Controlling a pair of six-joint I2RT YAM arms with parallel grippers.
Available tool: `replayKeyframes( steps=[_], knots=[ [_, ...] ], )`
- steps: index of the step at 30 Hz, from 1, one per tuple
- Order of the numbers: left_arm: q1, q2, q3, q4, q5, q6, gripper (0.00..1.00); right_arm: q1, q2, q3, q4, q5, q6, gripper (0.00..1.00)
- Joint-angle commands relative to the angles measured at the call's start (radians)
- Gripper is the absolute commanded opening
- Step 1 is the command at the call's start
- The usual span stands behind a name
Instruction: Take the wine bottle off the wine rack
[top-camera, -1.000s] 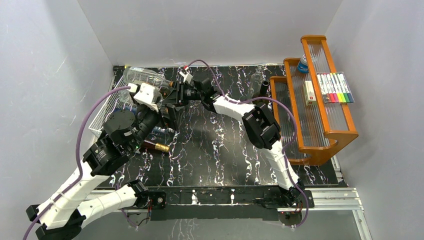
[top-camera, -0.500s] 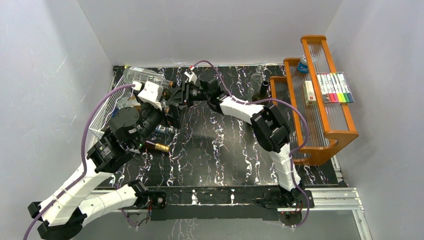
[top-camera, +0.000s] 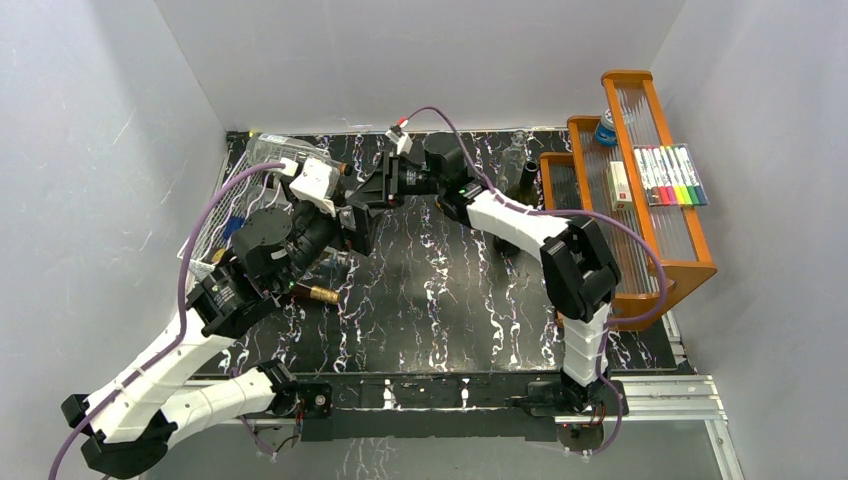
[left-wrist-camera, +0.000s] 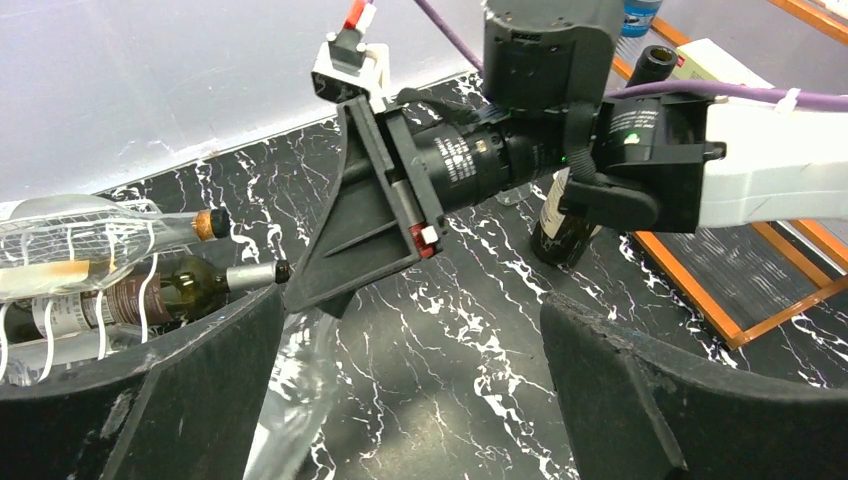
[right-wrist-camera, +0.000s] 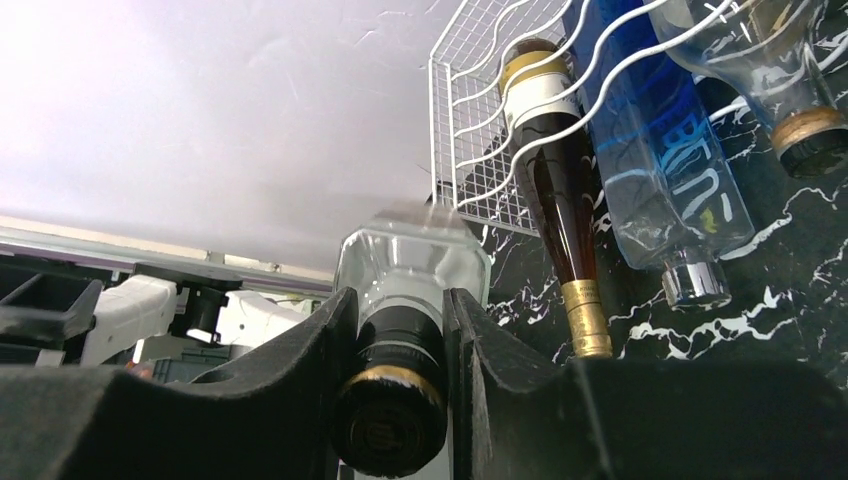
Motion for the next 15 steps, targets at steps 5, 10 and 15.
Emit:
replayKeyframes(
  steps=[5, 10, 15],
  knots=[
    [0.007, 0.005, -0.004, 0.026, 0.009, -0.005, 0.98, -0.03, -0.185, -0.058, -0.001, -0.064, -0.023, 0.0],
    [0.006, 0.029, -0.018, 0.024, 0.023, -0.012, 0.98, -0.05, -0.243, -0.066, -0.212, -0.058, -0.122, 0.0],
    [0.006, 0.05, -0.06, 0.04, 0.036, -0.017, 0.98, -0.057, -0.289, -0.062, -0.457, 0.0, -0.291, 0.0]
  ],
)
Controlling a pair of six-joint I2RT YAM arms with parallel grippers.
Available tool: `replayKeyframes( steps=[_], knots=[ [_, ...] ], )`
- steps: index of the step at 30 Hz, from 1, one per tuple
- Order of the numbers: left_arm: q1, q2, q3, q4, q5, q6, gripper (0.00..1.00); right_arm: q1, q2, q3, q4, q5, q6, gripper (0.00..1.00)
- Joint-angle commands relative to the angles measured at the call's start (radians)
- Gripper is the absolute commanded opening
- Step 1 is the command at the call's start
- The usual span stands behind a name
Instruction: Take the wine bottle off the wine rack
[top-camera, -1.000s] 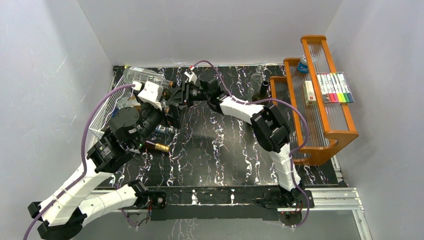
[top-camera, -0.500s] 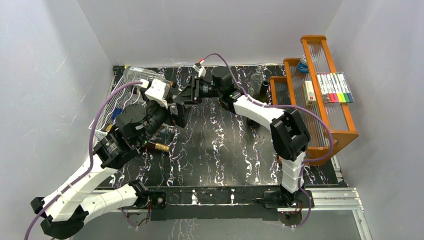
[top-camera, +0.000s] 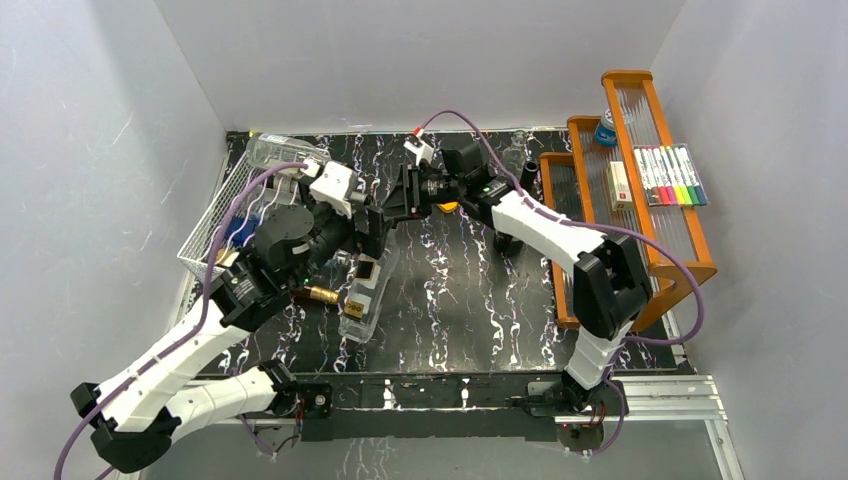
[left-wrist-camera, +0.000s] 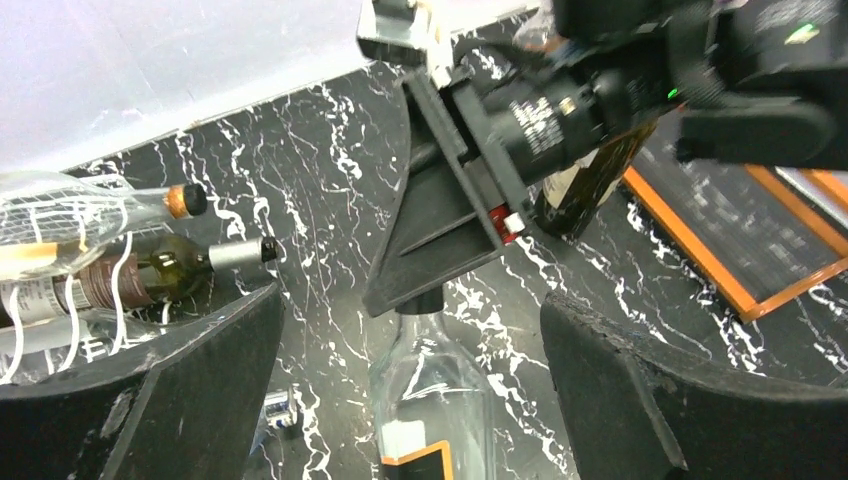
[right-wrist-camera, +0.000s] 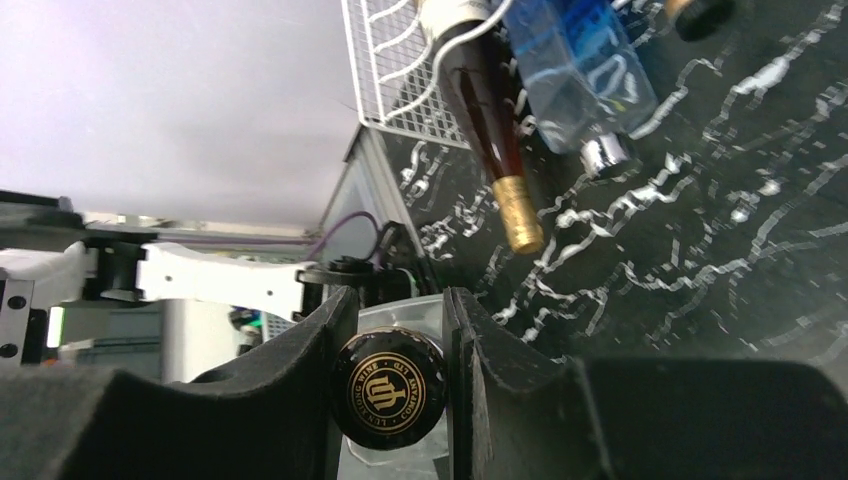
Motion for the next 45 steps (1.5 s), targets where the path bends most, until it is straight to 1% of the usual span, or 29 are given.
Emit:
replayKeyframes(
  steps=[1, 6, 10, 12, 14, 17, 20, 23, 27, 30, 33, 35, 38, 42, 45],
  knots=[
    [0.007, 0.014, -0.046, 0.034, 0.025, -0.013, 0.98, -0.011, -0.13, 0.029, -0.177, 0.017, -0.092, 0.0],
    [0.007, 0.011, -0.139, 0.078, 0.05, -0.048, 0.98, -0.013, -0.171, 0.007, -0.361, 0.105, -0.216, 0.0],
    [0.02, -0.018, -0.243, 0.134, 0.129, -0.076, 0.98, -0.021, -0.203, -0.021, -0.465, 0.159, -0.296, 0.0],
    [0.041, -0.04, -0.301, 0.181, 0.216, -0.078, 0.98, -0.03, -0.212, -0.034, -0.502, 0.166, -0.323, 0.0],
    [0.081, -0.059, -0.363, 0.245, 0.34, -0.082, 0.98, -0.038, -0.221, -0.055, -0.519, 0.155, -0.345, 0.0],
    [0.147, -0.08, -0.453, 0.376, 0.519, -0.108, 0.98, -0.043, -0.232, -0.069, -0.56, 0.165, -0.38, 0.0],
    [0.172, -0.069, -0.518, 0.499, 0.667, -0.092, 0.98, -0.046, -0.241, -0.07, -0.594, 0.183, -0.407, 0.0],
    [0.173, -0.024, -0.533, 0.561, 0.795, -0.04, 0.98, -0.048, -0.25, -0.074, -0.597, 0.182, -0.417, 0.0],
    [0.174, 0.059, -0.494, 0.547, 0.894, 0.065, 0.98, -0.049, -0.249, -0.075, -0.597, 0.168, -0.419, 0.0],
    [0.173, 0.138, -0.456, 0.548, 0.967, 0.09, 0.98, -0.049, -0.253, -0.072, -0.598, 0.167, -0.418, 0.0],
    [0.173, 0.226, -0.418, 0.523, 0.969, 0.076, 0.98, -0.049, -0.259, -0.067, -0.6, 0.176, -0.418, 0.0],
    [0.172, 0.257, -0.423, 0.502, 0.877, 0.045, 0.98, -0.05, -0.26, -0.059, -0.609, 0.188, -0.418, 0.0],
    [0.166, 0.257, -0.436, 0.449, 0.71, 0.014, 0.98, -0.049, -0.265, -0.05, -0.614, 0.203, -0.418, 0.0],
    [0.122, 0.209, -0.512, 0.504, 0.59, -0.031, 0.98, -0.049, -0.264, -0.042, -0.615, 0.219, -0.411, 0.0],
    [0.069, 0.213, -0.529, 0.528, 0.483, -0.04, 0.98, -0.049, -0.261, -0.032, -0.62, 0.224, -0.408, 0.0]
  ],
)
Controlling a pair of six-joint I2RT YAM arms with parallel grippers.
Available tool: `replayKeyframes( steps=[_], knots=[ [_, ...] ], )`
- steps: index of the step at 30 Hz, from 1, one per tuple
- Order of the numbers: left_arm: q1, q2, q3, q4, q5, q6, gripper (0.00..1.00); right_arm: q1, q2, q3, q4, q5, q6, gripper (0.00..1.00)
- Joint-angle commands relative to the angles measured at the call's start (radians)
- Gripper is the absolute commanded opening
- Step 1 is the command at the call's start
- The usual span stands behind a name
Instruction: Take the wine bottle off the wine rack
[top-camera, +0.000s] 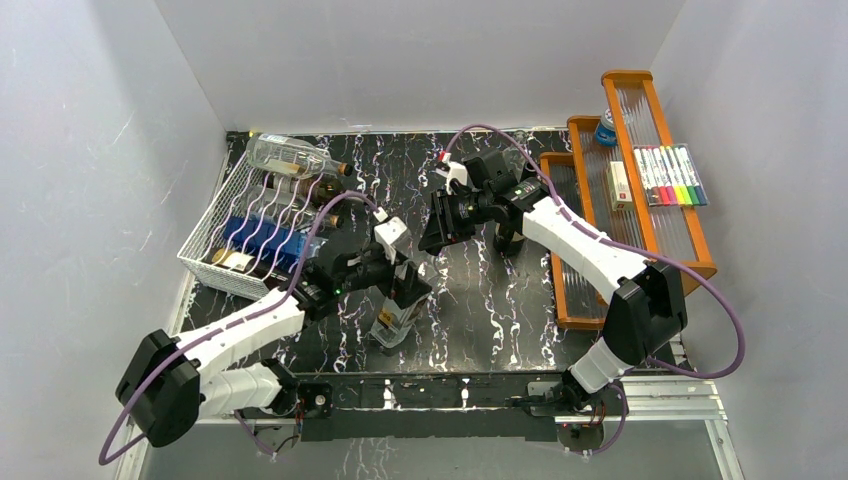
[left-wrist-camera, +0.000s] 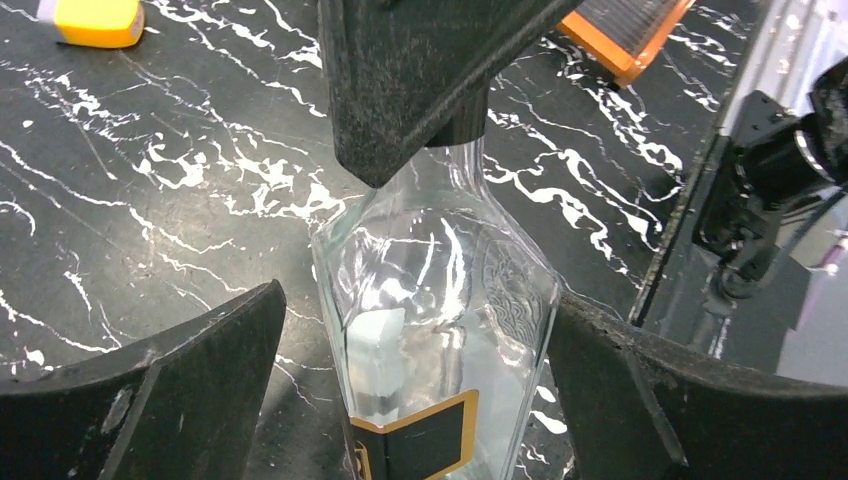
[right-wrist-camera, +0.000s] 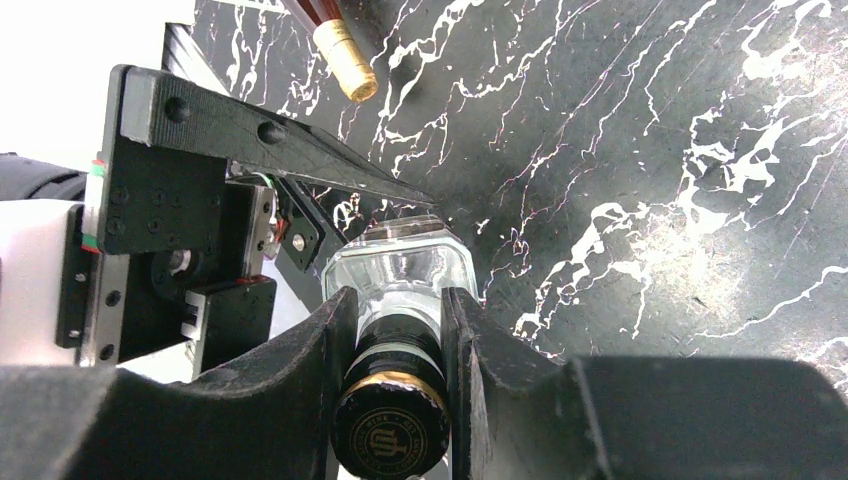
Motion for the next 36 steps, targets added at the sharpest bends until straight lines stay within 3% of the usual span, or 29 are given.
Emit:
replayKeyframes(
  steps=[1, 4, 5, 8, 16, 20, 29, 32, 36],
  knots=[
    [-0.055, -0.009, -0.036, 0.04, -0.213, -0.027, 0.98, -0.002, -0.049, 0.048, -0.015, 0.02, -0.019, 0.0],
    [-0.059, 0.033, -0.033, 0.061, -0.248, -0.049, 0.96, -0.002, -0.052, 0.06, -0.02, 0.02, -0.015, 0.0],
    [-0.06, 0.045, -0.03, 0.064, -0.259, -0.05, 0.9, -0.002, -0.055, 0.062, -0.021, 0.021, -0.014, 0.0],
    [-0.06, 0.066, -0.011, 0.056, -0.311, -0.034, 0.59, -0.002, -0.064, 0.068, -0.028, 0.027, -0.014, 0.0],
    [-0.064, 0.06, 0.021, 0.093, -0.301, 0.042, 0.23, -0.002, -0.094, 0.053, -0.023, 0.052, -0.053, 0.0],
    [-0.064, 0.06, 0.023, 0.12, -0.286, 0.047, 0.0, -0.001, -0.093, 0.032, -0.021, 0.09, -0.082, 0.14],
    [-0.063, 0.059, 0.016, 0.145, -0.265, 0.042, 0.0, -0.001, -0.081, -0.034, 0.063, 0.148, -0.073, 0.71],
    [-0.064, 0.062, 0.019, 0.143, -0.26, 0.045, 0.0, -0.001, -0.079, -0.059, 0.127, 0.152, -0.025, 0.82],
    [-0.063, 0.06, 0.017, 0.146, -0.263, 0.044, 0.0, -0.001, -0.072, -0.095, 0.205, 0.169, 0.042, 0.88]
  ],
)
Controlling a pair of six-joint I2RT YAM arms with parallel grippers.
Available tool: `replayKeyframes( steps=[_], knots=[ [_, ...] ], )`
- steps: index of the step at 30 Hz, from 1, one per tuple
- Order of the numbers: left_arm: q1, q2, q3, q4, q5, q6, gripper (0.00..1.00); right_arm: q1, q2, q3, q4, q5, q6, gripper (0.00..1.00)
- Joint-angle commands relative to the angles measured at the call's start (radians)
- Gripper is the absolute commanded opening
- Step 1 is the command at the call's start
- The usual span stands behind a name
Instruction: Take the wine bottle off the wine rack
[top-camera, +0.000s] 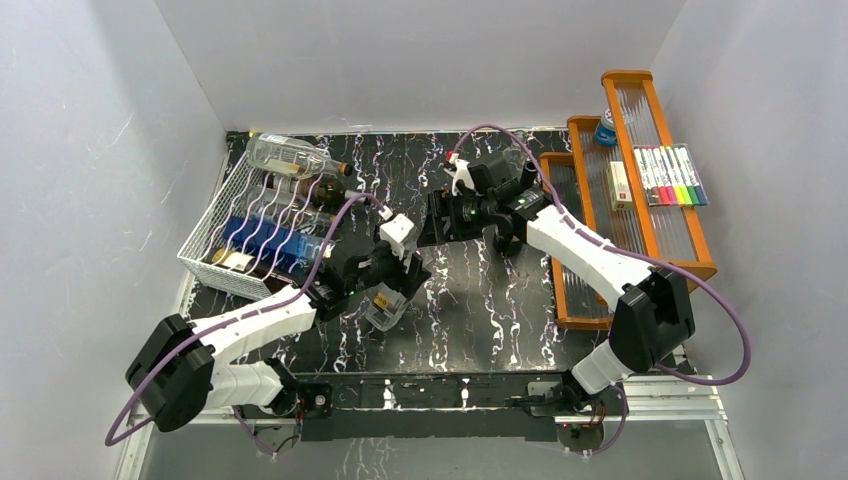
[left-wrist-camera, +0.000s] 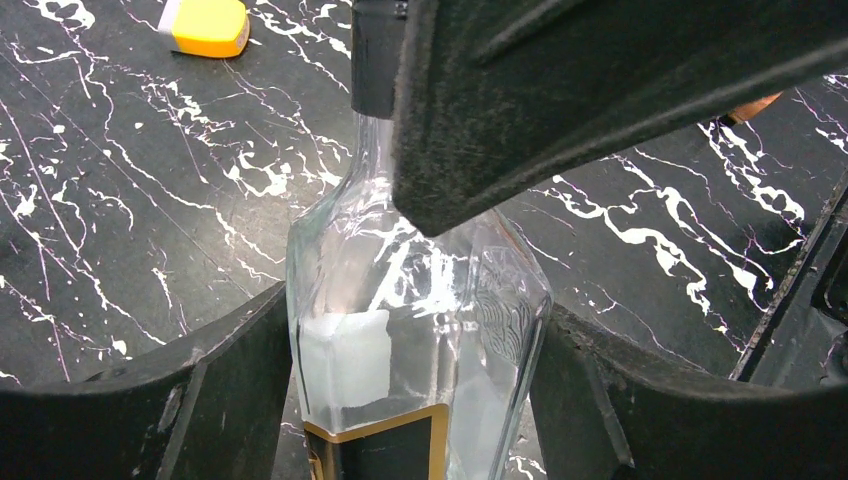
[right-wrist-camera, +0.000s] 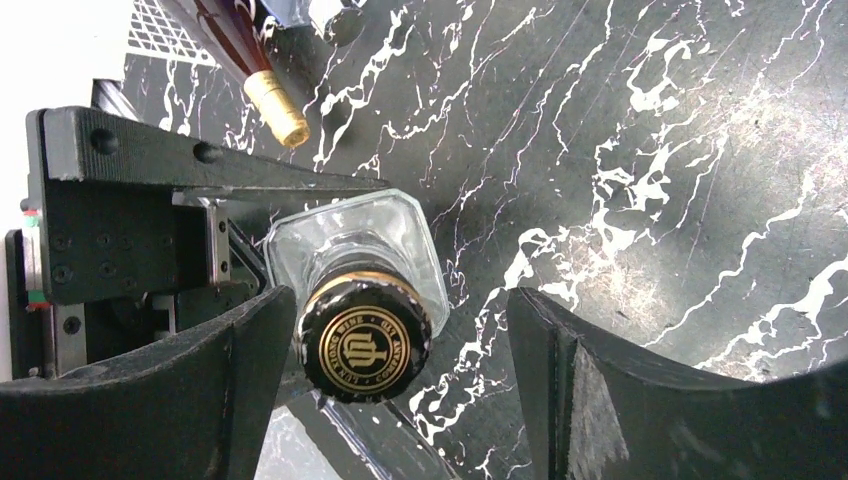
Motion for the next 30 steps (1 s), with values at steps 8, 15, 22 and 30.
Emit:
replayKeyframes(
  steps=[8, 15, 22, 30],
  knots=[
    [0.001, -0.02, 0.029, 0.041, -0.014, 0.021, 0.0, 0.043, 0.0, -0.084, 0.258, 0.035, 0.165, 0.73],
    [0.002, -0.018, 0.033, 0.037, -0.004, 0.021, 0.0, 0.052, -0.035, -0.109, 0.288, 0.051, 0.167, 0.1],
    [0.001, -0.013, 0.058, 0.021, 0.02, 0.003, 0.0, 0.053, -0.09, -0.115, 0.286, 0.076, 0.16, 0.0],
    [0.004, -0.042, 0.047, 0.011, 0.061, -0.024, 0.7, 0.052, -0.124, -0.05, 0.174, 0.109, 0.091, 0.0]
  ],
)
